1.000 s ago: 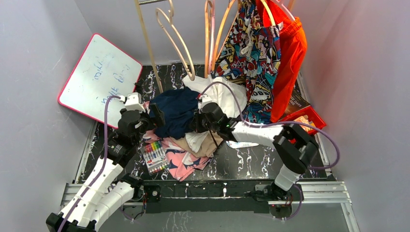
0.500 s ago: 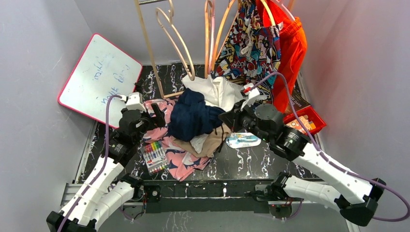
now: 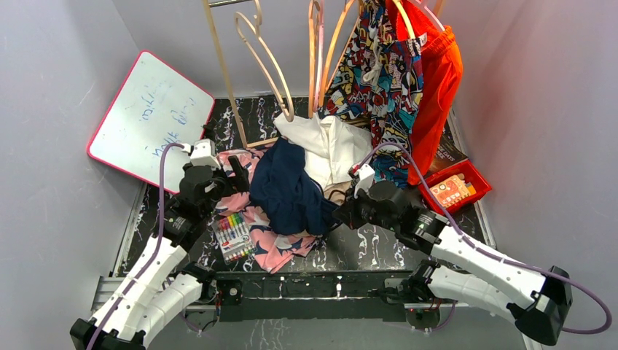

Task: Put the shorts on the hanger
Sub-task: Adjust the shorts at the center of the board.

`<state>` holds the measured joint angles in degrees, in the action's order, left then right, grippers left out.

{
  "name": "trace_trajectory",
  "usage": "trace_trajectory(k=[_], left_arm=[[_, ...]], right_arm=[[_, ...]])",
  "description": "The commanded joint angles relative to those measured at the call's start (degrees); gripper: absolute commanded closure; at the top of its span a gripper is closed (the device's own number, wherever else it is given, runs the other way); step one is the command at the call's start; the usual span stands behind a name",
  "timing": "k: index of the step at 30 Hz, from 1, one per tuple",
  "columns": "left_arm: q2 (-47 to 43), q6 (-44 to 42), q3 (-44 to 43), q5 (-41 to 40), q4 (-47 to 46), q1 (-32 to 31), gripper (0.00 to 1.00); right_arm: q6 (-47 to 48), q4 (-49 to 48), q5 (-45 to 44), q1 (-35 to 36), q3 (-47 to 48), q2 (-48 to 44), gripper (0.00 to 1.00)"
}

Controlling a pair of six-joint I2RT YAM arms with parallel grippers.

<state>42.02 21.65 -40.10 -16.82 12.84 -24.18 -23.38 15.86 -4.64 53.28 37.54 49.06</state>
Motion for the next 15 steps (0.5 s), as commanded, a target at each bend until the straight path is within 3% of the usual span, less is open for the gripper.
trace_trajectory(k=[1, 5, 12, 15], left_arm=[[-1.75, -0.31, 0.47, 2.15, -1.32, -0.25, 0.02], [-2.47, -1.41, 0.86, 7.61, -2.58, -0.25, 0.02], [0.71, -1.51, 0.63, 27.17, -4.87, -0.76, 0.01], [4.02, -0.24, -0.57, 35.76, -4.03, -0.82, 0.02]], right_arm=[[2.62, -12.88, 12.18, -0.03, 4.57, -4.1, 1.0], [1.95, -18.71, 19.25, -0.02, 6.23, -2.16, 1.0], [0.84, -12.52, 15.56, -0.02, 1.67, 1.99, 1.0], [-2.66, -14.49, 17.62, 0.06, -3.12, -0.27, 1.0]])
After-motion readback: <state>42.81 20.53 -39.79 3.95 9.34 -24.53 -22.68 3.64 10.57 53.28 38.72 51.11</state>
